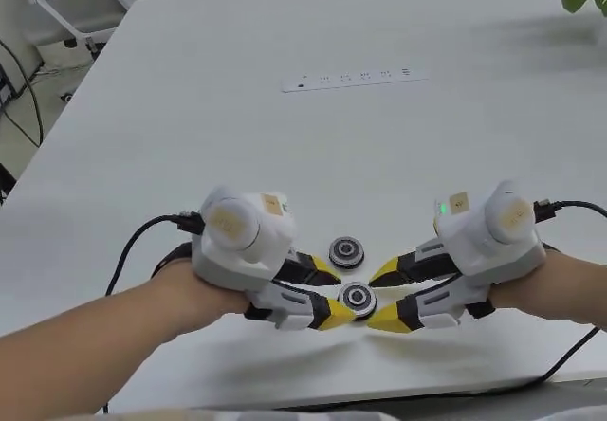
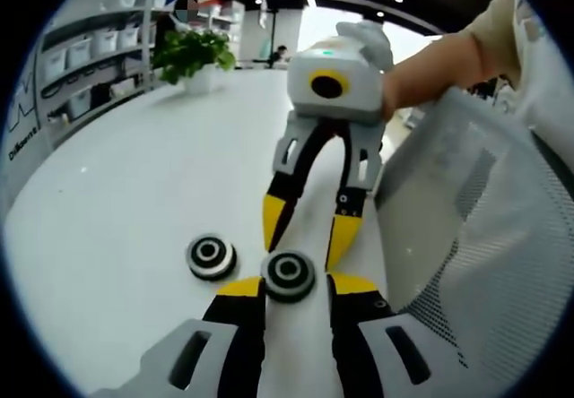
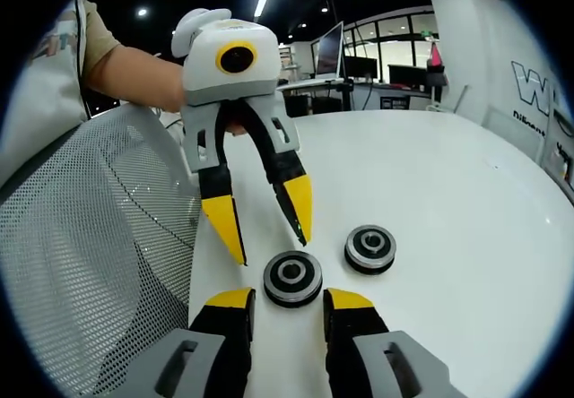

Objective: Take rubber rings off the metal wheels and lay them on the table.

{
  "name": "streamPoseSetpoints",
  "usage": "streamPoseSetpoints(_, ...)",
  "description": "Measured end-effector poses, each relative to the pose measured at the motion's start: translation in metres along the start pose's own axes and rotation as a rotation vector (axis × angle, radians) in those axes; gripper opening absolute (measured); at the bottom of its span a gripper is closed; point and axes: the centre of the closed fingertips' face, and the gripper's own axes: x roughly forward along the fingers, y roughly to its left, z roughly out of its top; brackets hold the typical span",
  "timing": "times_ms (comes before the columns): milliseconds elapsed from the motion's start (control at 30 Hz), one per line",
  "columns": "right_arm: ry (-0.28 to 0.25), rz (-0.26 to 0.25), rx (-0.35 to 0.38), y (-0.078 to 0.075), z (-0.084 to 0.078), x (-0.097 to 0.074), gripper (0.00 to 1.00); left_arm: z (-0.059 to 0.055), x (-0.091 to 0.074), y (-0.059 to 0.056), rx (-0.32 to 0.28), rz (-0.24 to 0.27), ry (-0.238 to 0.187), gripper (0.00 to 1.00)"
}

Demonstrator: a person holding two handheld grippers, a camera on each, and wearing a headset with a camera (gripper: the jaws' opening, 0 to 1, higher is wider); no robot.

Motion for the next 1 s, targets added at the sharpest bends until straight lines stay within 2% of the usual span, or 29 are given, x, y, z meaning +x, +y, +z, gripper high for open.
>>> streamPoseSetpoints(467, -0.007, -0.003, 0.018, 0.0, -0.003, -0.001, 0.27, 0.003, 0.011, 0.003, 0.006, 0.014, -0.001, 0.18)
streamPoseSetpoints(567, -0.009, -0.005, 0.018, -0.001, -0.003, -0.001, 0.27, 0.003, 0.012, 0.004, 0.028, 0.025, -0.004, 0.17)
streamPoseSetpoints(667, -0.016, -0.01, 0.03, -0.002, -0.002, -0.001, 0.27, 0.002, 0.013, 0.004, 0.094, 0.042, 0.007, 0.16)
streamPoseSetpoints(733, -0.021, -0.011, 0.039, -0.003, -0.002, -0.002, 0.26, 0.002, 0.013, 0.003, 0.112, 0.043, 0.007, 0.15)
streamPoseSetpoints(1000, -0.031, -0.015, 0.04, -0.004, 0.001, -0.001, 0.25, 0.002, 0.013, 0.006, 0.084, 0.058, -0.015, 0.14)
